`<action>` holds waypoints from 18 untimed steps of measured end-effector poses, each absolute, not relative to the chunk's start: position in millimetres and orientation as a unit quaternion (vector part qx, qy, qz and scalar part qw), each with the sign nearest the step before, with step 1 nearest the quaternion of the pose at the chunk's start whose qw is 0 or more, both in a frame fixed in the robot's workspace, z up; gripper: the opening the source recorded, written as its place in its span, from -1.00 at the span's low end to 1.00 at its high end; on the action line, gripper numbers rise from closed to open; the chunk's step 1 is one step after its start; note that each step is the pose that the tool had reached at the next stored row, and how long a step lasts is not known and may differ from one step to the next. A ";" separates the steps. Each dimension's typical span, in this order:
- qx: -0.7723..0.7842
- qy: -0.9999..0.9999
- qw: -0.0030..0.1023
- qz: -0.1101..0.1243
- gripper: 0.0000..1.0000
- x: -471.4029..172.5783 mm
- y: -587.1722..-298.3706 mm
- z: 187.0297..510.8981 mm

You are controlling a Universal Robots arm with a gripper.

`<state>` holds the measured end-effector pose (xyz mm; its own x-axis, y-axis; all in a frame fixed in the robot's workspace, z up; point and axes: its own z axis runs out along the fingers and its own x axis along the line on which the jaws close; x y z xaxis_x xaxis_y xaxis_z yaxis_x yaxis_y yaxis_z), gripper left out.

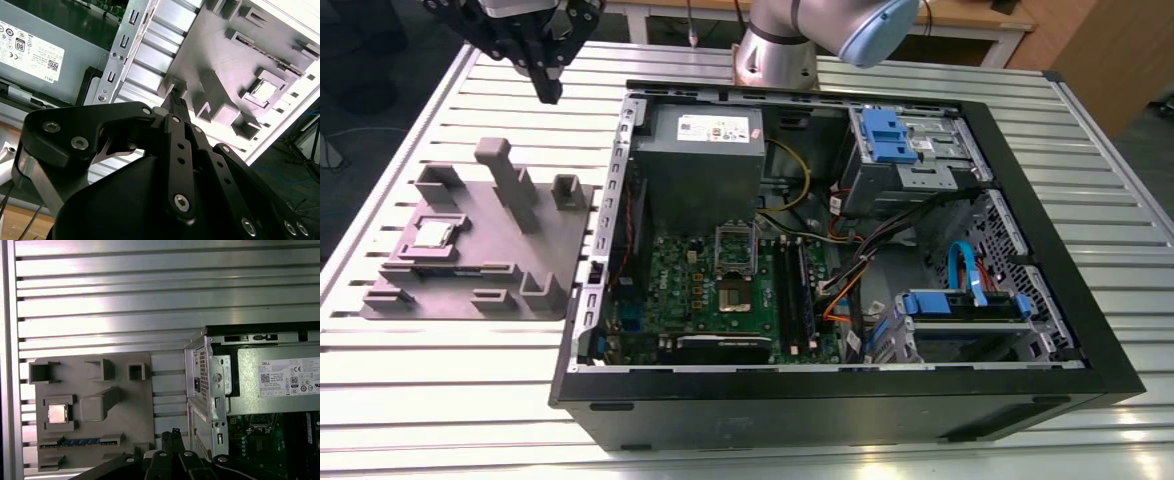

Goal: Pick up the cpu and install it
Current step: 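Reach for the cpu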

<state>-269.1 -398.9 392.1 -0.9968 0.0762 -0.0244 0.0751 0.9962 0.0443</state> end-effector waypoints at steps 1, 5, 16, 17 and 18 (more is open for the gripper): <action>0.038 0.999 0.013 0.022 -0.80 -269.3 -398.9 392.1; 0.038 0.999 0.013 0.022 -0.80 -270.1 -398.9 392.1; 0.038 0.999 0.013 0.022 -0.80 -272.7 -399.0 392.0; 0.038 0.999 0.013 0.022 -0.80 -272.9 -398.9 392.0; 0.038 0.999 0.013 0.022 -0.80 -273.2 -398.9 392.0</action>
<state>-273.2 -398.9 392.0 -0.9968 0.0762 -0.0245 0.0751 0.9962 0.0443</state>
